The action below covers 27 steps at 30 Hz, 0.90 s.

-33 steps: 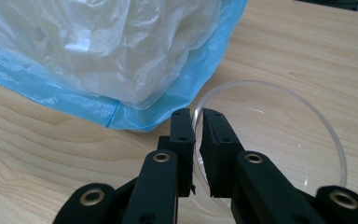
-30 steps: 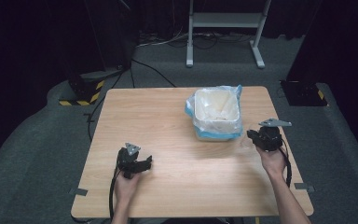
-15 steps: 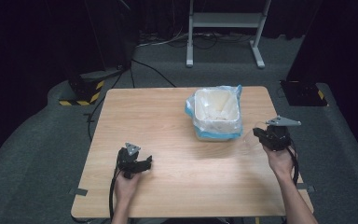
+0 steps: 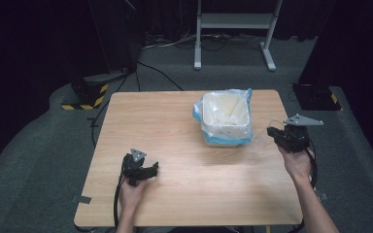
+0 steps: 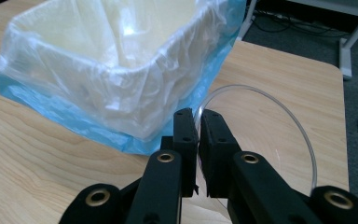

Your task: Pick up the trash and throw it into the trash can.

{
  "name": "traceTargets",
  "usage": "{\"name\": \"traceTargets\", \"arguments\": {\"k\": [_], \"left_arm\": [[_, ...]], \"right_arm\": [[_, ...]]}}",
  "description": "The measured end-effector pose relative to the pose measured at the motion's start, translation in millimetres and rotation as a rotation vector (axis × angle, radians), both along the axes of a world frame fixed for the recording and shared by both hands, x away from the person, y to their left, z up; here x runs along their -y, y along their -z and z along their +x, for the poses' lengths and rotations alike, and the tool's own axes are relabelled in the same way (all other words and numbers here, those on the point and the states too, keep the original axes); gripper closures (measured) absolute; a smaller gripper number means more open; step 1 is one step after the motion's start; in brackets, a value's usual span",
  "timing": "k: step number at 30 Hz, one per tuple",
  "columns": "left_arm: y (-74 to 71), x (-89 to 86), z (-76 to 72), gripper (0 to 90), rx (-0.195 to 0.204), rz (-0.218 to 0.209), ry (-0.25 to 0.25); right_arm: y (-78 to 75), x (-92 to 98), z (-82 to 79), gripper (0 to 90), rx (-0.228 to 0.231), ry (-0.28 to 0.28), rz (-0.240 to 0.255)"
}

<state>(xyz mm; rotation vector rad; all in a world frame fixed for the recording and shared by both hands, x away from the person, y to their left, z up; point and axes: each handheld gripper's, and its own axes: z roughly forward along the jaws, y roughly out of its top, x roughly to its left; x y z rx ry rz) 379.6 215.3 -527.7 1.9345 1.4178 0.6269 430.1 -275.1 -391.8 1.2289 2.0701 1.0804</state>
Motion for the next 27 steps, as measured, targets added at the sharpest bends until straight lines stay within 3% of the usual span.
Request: {"name": "traceTargets", "arguments": {"k": [27], "left_arm": [[0.0, 0.0, 0.0, 22.3, 0.0, 0.0, 0.0]], "right_arm": [[-56.7, -6.9, 5.7, 85.3, 0.034, -0.057, 0.025]]}}
